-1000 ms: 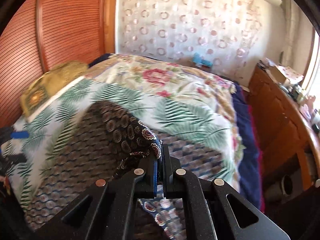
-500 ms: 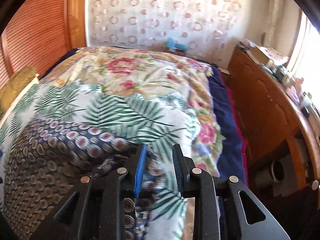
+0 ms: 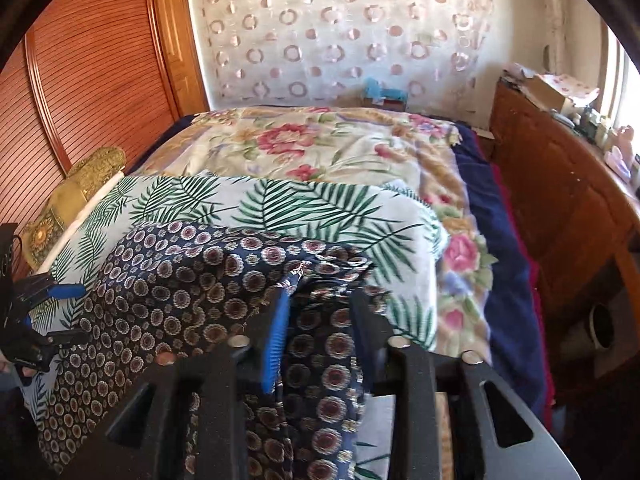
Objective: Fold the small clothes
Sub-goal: 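Grasp the folded shirt edge with the right gripper and lift it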
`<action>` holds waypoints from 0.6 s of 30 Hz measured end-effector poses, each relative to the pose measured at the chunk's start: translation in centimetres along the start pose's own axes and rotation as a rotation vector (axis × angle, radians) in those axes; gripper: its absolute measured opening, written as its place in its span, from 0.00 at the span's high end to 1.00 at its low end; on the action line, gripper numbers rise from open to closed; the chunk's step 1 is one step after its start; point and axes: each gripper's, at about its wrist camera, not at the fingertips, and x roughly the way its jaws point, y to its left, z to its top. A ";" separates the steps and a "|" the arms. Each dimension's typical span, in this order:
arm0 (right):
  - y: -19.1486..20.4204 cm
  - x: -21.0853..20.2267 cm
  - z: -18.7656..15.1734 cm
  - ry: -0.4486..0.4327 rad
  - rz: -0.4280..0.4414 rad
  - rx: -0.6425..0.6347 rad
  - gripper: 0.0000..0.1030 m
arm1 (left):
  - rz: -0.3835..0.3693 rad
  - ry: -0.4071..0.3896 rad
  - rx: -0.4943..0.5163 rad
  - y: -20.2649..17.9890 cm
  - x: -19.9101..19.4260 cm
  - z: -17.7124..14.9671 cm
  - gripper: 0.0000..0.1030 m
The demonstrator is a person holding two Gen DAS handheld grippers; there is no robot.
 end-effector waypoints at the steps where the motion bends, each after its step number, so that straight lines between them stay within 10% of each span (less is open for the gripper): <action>1: 0.4 0.3 0.1 0.000 -0.008 -0.004 0.58 | 0.010 0.004 0.012 -0.2 0.1 0.0 0.24; 18: -1.3 0.7 0.1 -0.030 0.029 -0.010 0.57 | 0.041 0.019 0.047 -1.1 0.5 0.1 0.20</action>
